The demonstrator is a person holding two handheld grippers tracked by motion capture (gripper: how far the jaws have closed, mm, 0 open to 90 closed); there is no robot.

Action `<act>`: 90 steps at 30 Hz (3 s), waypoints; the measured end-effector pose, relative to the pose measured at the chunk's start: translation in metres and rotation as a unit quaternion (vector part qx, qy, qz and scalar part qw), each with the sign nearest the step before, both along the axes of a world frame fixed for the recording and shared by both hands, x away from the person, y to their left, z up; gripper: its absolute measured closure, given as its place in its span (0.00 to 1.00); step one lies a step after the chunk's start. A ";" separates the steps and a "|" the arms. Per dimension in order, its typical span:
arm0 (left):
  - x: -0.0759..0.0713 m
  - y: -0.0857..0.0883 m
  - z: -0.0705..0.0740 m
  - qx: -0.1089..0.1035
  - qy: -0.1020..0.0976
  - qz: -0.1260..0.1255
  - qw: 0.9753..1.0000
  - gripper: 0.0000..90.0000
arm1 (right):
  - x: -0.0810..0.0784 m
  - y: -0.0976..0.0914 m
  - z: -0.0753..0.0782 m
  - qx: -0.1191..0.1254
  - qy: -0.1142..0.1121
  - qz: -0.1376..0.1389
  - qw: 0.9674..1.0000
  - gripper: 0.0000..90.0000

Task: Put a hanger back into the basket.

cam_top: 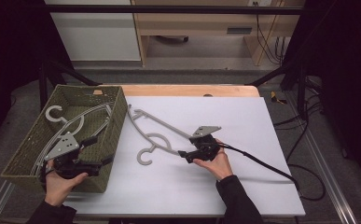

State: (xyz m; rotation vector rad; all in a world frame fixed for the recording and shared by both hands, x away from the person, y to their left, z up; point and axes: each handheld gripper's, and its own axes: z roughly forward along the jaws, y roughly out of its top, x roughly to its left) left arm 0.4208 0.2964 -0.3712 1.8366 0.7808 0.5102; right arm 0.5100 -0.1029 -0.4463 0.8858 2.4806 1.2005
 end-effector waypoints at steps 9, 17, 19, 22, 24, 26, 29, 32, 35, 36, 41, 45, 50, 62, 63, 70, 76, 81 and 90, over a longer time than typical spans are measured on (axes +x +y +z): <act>0.000 -0.001 -0.001 0.003 0.002 -0.004 1.000 0.11 | 0.009 0.005 -0.022 -0.055 0.038 0.019 0.998 0.60; 0.000 -0.002 -0.001 0.003 0.002 -0.006 1.000 0.11 | 0.009 0.005 -0.025 -0.071 0.054 0.024 0.996 0.80; 0.000 -0.001 -0.001 0.003 0.003 -0.006 1.000 0.11 | 0.009 0.004 -0.024 -0.074 0.057 0.036 0.995 0.81; 0.000 -0.001 -0.001 0.003 0.003 -0.006 1.000 0.11 | 0.008 0.002 -0.023 -0.074 0.064 0.050 0.994 0.83; 0.000 -0.002 -0.001 0.003 0.003 -0.007 1.000 0.11 | 0.006 0.002 -0.021 -0.076 0.078 0.052 0.993 0.85; 0.000 -0.002 0.000 0.003 0.002 -0.007 1.000 0.11 | 0.003 0.002 -0.021 -0.076 0.084 0.058 0.992 0.87; -0.001 -0.002 0.000 0.004 0.002 -0.009 1.000 0.11 | -0.003 0.001 -0.019 -0.088 0.091 0.067 0.990 0.90; -0.001 -0.002 0.000 0.004 0.001 -0.008 1.000 0.11 | -0.007 0.000 -0.018 -0.096 0.094 0.067 0.989 0.91; -0.002 -0.003 0.000 0.006 0.001 -0.009 1.000 0.11 | -0.013 -0.002 -0.016 -0.100 0.100 0.052 0.989 0.92; -0.002 -0.004 0.000 0.006 0.001 -0.010 1.000 0.11 | -0.016 -0.006 -0.016 -0.095 0.108 0.044 0.989 0.92; -0.002 -0.006 0.000 0.008 0.002 -0.012 1.000 0.11 | -0.025 -0.013 -0.017 -0.092 0.097 0.029 0.991 0.89; -0.002 -0.006 0.000 0.010 0.002 -0.014 1.000 0.11 | -0.030 -0.019 -0.016 -0.097 0.098 0.027 0.990 0.82; -0.002 -0.007 -0.001 0.013 0.004 -0.014 1.000 0.11 | -0.032 -0.020 -0.018 -0.108 0.092 0.032 0.989 0.84; -0.001 -0.008 -0.001 0.015 0.005 -0.016 1.000 0.11 | -0.034 -0.018 -0.018 -0.115 0.087 0.040 0.989 0.92; -0.001 -0.008 -0.001 0.015 0.005 -0.016 1.000 0.11 | -0.033 -0.019 -0.018 -0.118 0.087 0.038 0.988 0.92; -0.002 -0.006 0.000 0.013 0.002 -0.015 1.000 0.11 | -0.032 -0.021 -0.012 -0.089 0.094 0.035 0.991 0.92; -0.003 -0.006 0.001 0.013 0.001 -0.015 1.000 0.11 | -0.034 -0.029 0.003 -0.063 0.090 0.034 0.993 0.93; -0.003 -0.005 0.002 0.013 -0.001 -0.016 1.000 0.11 | -0.036 -0.035 0.014 -0.042 0.082 0.041 0.995 0.93; -0.004 -0.007 0.002 0.014 -0.002 -0.019 1.000 0.11 | -0.038 -0.037 0.012 -0.059 0.087 0.049 0.993 0.92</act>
